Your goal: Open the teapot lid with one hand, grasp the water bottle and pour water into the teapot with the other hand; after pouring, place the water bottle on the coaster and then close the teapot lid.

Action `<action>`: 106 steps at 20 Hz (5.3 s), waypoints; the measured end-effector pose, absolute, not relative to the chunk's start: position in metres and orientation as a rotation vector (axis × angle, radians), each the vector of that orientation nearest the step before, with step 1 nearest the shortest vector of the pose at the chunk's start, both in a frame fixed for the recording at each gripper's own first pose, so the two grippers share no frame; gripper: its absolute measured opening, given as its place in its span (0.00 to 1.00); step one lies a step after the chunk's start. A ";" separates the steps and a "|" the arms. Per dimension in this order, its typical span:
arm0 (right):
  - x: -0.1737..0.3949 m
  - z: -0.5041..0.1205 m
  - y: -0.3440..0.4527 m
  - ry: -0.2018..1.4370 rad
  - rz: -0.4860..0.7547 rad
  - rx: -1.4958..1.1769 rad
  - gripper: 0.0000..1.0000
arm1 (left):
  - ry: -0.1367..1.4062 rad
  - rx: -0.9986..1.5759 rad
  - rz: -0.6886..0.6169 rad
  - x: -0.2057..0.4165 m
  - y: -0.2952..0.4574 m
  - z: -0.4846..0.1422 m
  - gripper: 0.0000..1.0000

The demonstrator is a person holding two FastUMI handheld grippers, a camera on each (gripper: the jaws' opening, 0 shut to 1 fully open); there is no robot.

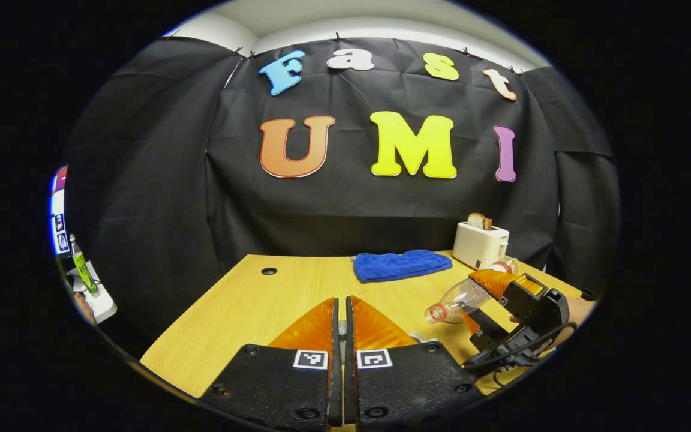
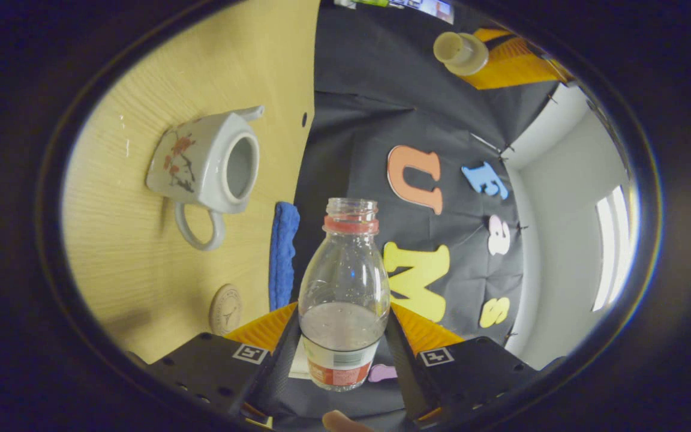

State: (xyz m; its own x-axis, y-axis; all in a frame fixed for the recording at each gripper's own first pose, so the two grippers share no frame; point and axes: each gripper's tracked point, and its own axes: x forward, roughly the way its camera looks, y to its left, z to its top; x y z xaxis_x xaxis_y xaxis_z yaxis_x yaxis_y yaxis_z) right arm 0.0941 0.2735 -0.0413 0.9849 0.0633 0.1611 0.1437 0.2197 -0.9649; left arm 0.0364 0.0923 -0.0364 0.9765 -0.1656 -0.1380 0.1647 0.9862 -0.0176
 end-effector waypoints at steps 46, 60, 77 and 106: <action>0.196 -0.066 0.222 0.110 0.128 0.129 0.81 | 0.181 0.020 -0.166 0.044 0.090 -0.050 0.04; 0.187 -0.055 0.221 0.091 0.145 0.130 0.98 | 0.185 0.025 -0.172 0.041 0.085 -0.050 0.05; 0.117 -0.053 0.153 0.055 0.106 0.089 0.98 | 0.170 0.110 -0.243 0.050 0.020 -0.061 0.06; 0.055 -0.055 0.075 -0.034 0.081 0.068 0.95 | 0.343 0.073 -0.259 0.097 -0.028 -0.156 0.12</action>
State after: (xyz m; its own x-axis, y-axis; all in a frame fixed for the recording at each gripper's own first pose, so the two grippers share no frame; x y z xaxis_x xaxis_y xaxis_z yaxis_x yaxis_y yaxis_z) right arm 0.0555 0.0750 -0.0549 0.9961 0.0800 0.0365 -0.0823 0.9944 0.0670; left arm 0.0970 -0.0279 -0.1562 0.9091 -0.2390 -0.3412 0.2636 0.9643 0.0268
